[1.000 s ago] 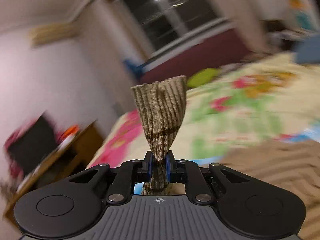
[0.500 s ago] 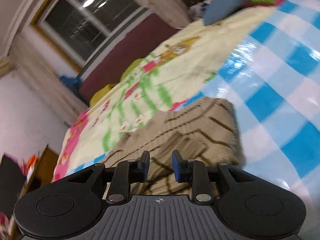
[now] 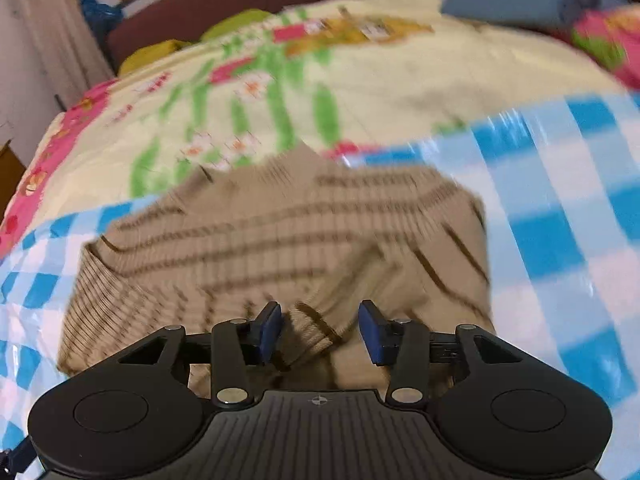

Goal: Fold small clothes

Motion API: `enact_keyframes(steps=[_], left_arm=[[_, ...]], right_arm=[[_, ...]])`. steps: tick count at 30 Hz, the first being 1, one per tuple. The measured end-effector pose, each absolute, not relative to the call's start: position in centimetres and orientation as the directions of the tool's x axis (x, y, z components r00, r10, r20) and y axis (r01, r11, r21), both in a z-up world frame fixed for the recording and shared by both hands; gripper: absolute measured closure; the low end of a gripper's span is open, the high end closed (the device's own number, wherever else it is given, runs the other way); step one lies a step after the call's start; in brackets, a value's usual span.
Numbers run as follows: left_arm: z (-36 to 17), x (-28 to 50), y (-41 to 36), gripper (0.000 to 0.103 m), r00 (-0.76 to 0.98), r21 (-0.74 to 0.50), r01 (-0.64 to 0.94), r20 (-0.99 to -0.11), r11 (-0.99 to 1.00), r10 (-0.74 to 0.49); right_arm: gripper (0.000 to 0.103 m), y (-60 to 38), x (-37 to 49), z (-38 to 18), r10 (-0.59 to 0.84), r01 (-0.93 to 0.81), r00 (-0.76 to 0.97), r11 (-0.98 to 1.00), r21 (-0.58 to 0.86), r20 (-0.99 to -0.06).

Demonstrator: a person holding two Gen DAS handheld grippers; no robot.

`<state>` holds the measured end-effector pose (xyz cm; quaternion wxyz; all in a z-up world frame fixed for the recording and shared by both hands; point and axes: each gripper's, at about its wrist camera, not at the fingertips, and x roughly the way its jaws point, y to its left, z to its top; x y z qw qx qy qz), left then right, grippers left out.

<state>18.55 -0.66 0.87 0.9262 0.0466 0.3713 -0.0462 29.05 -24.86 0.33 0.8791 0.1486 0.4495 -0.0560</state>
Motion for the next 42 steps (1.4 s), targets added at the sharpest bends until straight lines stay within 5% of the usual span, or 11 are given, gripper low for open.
enact_keyframes(steps=[12, 20, 21, 26, 33, 36, 37, 39, 42], left_arm=[[0.4, 18.3, -0.1, 0.034, 0.699, 0.028, 0.116, -0.712, 0.993, -0.062], [0.8, 18.2, 0.5, 0.033, 0.725, 0.025, 0.1, -0.687, 0.995, -0.055], [0.7, 18.2, 0.5, 0.033, 0.722, 0.018, 0.099, -0.689, 0.995, -0.059], [0.0, 18.0, 0.6, 0.033, 0.704, 0.007, 0.089, -0.708, 0.996, -0.058], [-0.1, 17.9, 0.6, 0.033, 0.71, 0.023, 0.111, -0.701, 0.994, -0.063], [-0.4, 17.7, 0.9, 0.033, 0.7, 0.024, 0.105, -0.712, 0.994, -0.056], [-0.4, 17.6, 1.1, 0.033, 0.697, 0.025, 0.105, -0.715, 0.994, -0.055], [-0.4, 17.4, 1.4, 0.033, 0.695, 0.041, 0.102, -0.718, 0.994, -0.042], [-0.1, 17.0, 2.2, 0.033, 0.703, 0.052, 0.1, -0.711, 0.994, -0.034]], right_arm=[[0.091, -30.6, 25.9, -0.3, 0.206, 0.308, 0.68, 0.791, 0.528, -0.704], [0.095, -30.1, 22.4, 3.1, 0.234, 0.132, 0.838, 0.788, 0.601, -0.492], [0.086, -30.0, 22.1, 2.8, 0.204, 0.158, 0.831, 0.806, 0.57, -0.518], [0.079, -30.4, 25.4, 1.8, 0.178, 0.318, 0.703, 0.787, 0.528, -0.689], [0.052, -30.1, 23.3, 2.1, 0.146, 0.373, 0.683, 0.773, 0.513, -0.715], [0.052, -30.6, 24.9, -0.3, 0.187, 0.427, 0.635, 0.724, 0.542, -0.75], [0.055, -30.9, 25.2, -0.9, 0.21, 0.435, 0.636, 0.696, 0.57, -0.742], [0.083, -30.9, 25.8, -1.1, 0.206, 0.424, 0.657, 0.695, 0.581, -0.726], [0.086, -30.1, 24.9, 0.7, 0.157, 0.346, 0.709, 0.773, 0.532, -0.688]])
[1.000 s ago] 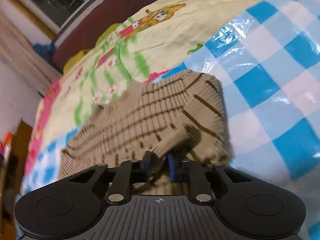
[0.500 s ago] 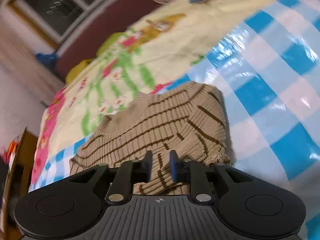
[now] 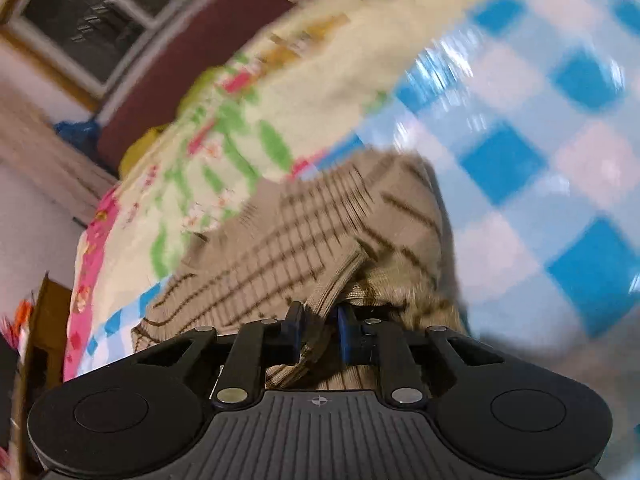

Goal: Fold small clothes

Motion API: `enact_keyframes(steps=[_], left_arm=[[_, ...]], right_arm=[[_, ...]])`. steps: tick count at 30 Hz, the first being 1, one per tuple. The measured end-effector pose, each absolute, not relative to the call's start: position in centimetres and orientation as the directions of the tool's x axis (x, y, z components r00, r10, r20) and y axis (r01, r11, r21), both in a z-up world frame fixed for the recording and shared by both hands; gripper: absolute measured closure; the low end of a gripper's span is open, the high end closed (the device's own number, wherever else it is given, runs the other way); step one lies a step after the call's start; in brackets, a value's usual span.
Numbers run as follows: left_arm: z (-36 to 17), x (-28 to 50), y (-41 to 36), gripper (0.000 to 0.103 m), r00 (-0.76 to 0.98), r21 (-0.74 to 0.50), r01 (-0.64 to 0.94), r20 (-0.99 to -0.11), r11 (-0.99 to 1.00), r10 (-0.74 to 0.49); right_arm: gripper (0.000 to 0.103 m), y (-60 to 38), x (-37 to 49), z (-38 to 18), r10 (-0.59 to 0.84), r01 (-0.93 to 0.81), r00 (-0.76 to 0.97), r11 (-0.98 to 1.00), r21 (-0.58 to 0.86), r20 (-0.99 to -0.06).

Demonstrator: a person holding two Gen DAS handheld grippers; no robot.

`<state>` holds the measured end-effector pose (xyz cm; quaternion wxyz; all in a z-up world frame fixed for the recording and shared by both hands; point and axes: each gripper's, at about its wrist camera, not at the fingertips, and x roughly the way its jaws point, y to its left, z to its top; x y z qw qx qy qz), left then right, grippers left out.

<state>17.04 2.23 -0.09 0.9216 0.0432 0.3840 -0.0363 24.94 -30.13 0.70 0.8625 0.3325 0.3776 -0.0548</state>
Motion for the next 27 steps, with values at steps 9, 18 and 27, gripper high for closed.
enact_keyframes(steps=[9, 18, 27], left_arm=[[-0.1, 13.6, 4.2, 0.033, 0.655, 0.059, 0.186, -0.752, 0.981, -0.079], [1.8, 7.9, 6.2, 0.034, 0.526, -0.033, 0.324, -0.825, 0.946, -0.209], [0.1, 6.3, 6.7, 0.056, 0.393, -0.138, 0.328, -0.879, 0.935, -0.268]], right_arm=[[0.075, -32.8, 22.2, -1.3, 0.176, 0.406, 0.674, 0.723, 0.559, -0.717], [0.054, -32.0, 9.9, 1.4, 0.323, 0.211, 0.595, 0.821, 0.531, -0.736], [0.05, -31.9, 1.0, -0.4, 0.409, 0.2, 0.414, 0.831, 0.52, -0.813]])
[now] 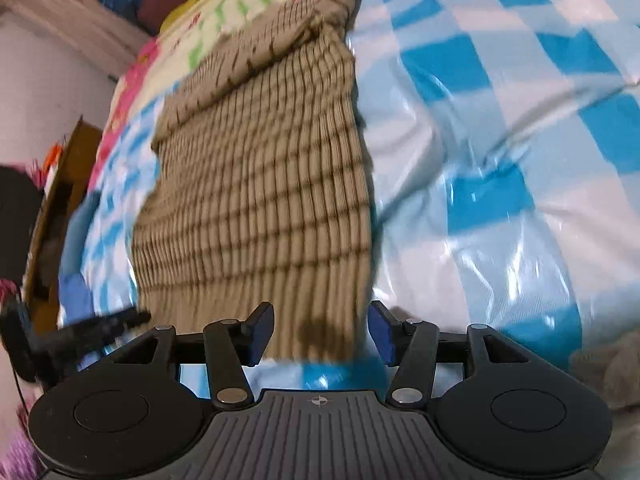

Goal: Fold small clothes

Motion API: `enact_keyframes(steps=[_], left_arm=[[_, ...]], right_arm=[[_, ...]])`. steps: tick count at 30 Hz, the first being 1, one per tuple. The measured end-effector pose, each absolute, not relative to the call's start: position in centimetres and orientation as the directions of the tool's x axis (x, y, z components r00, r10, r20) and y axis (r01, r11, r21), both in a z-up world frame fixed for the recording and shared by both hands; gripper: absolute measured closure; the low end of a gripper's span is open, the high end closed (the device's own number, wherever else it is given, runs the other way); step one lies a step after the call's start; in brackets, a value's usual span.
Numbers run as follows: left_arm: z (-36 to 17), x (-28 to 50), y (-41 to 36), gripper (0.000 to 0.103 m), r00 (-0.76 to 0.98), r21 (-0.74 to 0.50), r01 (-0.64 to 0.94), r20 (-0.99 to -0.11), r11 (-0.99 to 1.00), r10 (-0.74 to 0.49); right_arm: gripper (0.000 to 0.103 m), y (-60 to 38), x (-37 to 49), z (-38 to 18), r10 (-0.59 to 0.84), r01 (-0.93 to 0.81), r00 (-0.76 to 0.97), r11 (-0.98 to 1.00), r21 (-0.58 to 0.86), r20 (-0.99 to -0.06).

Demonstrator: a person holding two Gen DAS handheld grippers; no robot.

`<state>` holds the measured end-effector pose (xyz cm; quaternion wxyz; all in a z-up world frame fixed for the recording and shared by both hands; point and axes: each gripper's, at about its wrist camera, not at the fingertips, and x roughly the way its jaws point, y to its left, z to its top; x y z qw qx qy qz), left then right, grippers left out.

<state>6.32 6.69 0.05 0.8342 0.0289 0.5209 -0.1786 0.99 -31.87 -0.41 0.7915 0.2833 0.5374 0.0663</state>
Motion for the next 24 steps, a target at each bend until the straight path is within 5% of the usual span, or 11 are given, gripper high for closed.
enact_keyframes(steps=[8, 10, 13, 17, 24], left_arm=[[-1.4, 7.5, 7.8, 0.058, 0.339, -0.237, 0.294, -0.88, 0.926, -0.333], [-1.3, 7.5, 8.3, 0.065, 0.318, -0.279, 0.3, -0.872, 0.912, -0.372], [-1.6, 8.3, 8.9, 0.087, 0.266, -0.381, 0.275, -0.852, 0.883, -0.451], [-1.9, 8.8, 9.3, 0.088, 0.239, -0.494, 0.24, -0.804, 0.836, -0.544], [0.5, 11.2, 10.5, 0.088, 0.351, -0.716, 0.185, -0.592, 0.673, -0.725]], right_arm=[[0.046, -32.6, 1.2, -2.1, 0.444, 0.212, 0.426, 0.798, 0.564, -0.788], [0.046, -32.9, 1.3, -2.2, 0.487, 0.207, 0.433, 0.766, 0.609, -0.759], [0.058, -32.8, 1.6, -2.7, 0.559, 0.201, 0.438, 0.702, 0.683, -0.704], [0.081, -32.1, 2.0, -3.2, 0.635, 0.202, 0.446, 0.615, 0.762, -0.631], [0.089, -33.6, 3.6, -0.9, 0.665, 0.127, 0.633, 0.416, 0.901, -0.396]])
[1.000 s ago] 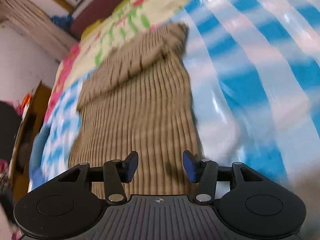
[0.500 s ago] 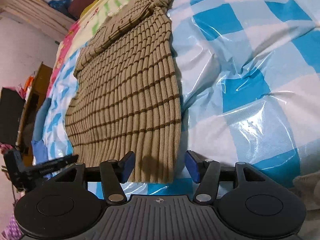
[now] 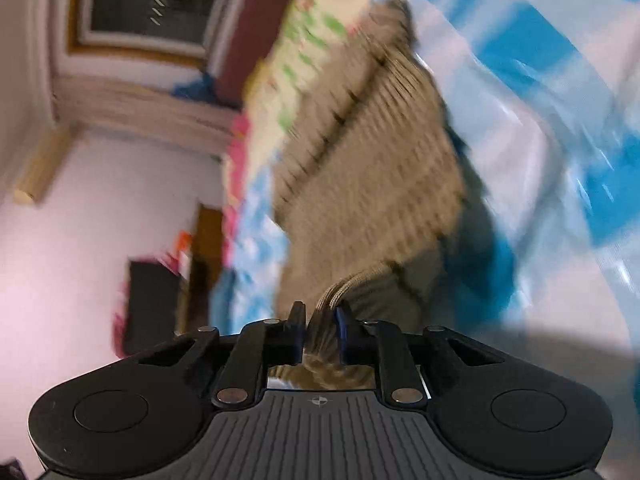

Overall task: Fold small clothes
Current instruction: 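Grasp the ribbed hem with the left tool, then lift the hem and fold it toward the collar with the left tool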

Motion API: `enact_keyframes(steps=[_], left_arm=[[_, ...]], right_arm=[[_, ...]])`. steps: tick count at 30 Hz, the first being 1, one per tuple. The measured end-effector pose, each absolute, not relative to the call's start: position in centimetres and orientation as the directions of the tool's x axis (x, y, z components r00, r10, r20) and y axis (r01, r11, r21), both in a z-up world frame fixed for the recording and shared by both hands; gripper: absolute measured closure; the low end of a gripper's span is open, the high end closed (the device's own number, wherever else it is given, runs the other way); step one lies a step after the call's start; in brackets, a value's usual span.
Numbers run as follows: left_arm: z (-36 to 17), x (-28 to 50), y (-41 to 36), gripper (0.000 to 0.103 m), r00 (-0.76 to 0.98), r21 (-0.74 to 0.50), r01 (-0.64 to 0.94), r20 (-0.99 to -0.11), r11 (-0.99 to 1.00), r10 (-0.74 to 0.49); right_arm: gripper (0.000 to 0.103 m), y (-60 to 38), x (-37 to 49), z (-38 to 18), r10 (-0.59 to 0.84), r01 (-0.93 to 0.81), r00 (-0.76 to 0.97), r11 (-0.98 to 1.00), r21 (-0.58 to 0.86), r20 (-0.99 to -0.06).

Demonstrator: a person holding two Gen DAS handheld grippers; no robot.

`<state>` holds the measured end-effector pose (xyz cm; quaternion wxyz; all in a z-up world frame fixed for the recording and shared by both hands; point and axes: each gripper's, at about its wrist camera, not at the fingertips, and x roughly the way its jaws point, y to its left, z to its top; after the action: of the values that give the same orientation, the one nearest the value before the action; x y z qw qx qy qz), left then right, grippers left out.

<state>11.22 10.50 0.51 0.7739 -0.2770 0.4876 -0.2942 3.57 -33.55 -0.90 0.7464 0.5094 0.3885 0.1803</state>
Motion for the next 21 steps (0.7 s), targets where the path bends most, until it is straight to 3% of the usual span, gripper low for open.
enact_keyframes(steps=[5, 9, 11, 13, 16, 19, 21], left_arm=[[3.3, 16.1, 10.9, 0.088, 0.449, -0.749, 0.224, -0.489, 0.624, -0.748], [6.1, 21.0, 10.4, 0.088, 0.49, -0.712, 0.291, -0.463, 0.639, -0.739], [6.9, 21.4, 10.2, 0.088, 0.493, -0.656, 0.321, -0.5, 0.683, -0.712], [6.9, 20.2, 10.0, 0.088, 0.476, -0.596, 0.366, -0.54, 0.714, -0.695], [5.0, 17.3, 9.9, 0.088, 0.417, -0.547, 0.385, -0.615, 0.743, -0.669], [2.9, 14.6, 10.0, 0.088, 0.372, -0.559, 0.353, -0.652, 0.75, -0.661], [2.4, 12.8, 10.5, 0.088, 0.356, -0.58, 0.332, -0.653, 0.744, -0.669]], right_arm=[[0.093, -35.0, 8.5, 2.5, 0.625, -0.003, 0.741, 0.371, 0.929, -0.247], [0.094, -35.4, 13.2, 5.6, 0.596, -0.084, 0.775, 0.426, 0.901, -0.21], [0.088, -35.2, 13.8, 6.7, 0.599, -0.103, 0.746, 0.535, 0.838, -0.291], [0.087, -34.2, 12.5, 7.6, 0.572, -0.137, 0.693, 0.702, 0.699, -0.439], [0.077, -31.7, 10.0, 6.3, 0.5, -0.209, 0.569, 0.856, 0.474, -0.653], [0.076, -28.7, 8.3, 4.6, 0.423, -0.338, 0.465, 0.897, 0.285, -0.778], [0.065, -26.5, 7.2, 4.4, 0.366, -0.462, 0.443, 0.875, 0.142, -0.818]])
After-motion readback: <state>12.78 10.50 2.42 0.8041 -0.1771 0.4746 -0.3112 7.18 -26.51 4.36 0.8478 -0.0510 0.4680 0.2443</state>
